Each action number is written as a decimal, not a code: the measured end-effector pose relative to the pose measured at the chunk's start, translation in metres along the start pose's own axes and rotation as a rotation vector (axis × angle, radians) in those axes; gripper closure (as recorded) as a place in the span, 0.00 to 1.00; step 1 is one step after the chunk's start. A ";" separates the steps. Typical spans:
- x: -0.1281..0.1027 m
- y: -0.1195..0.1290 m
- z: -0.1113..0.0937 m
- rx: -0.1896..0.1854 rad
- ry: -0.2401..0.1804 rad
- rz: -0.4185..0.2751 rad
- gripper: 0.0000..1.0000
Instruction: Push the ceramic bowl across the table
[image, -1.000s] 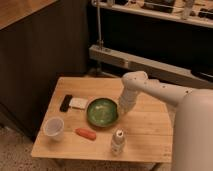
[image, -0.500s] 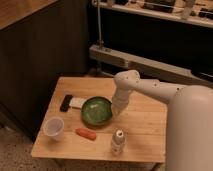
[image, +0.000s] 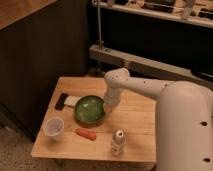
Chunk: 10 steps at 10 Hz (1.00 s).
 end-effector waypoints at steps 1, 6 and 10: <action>0.000 -0.002 -0.001 -0.002 0.001 -0.002 0.90; -0.005 -0.027 0.000 0.006 0.005 -0.016 0.90; -0.012 -0.048 0.000 0.003 0.008 -0.028 0.90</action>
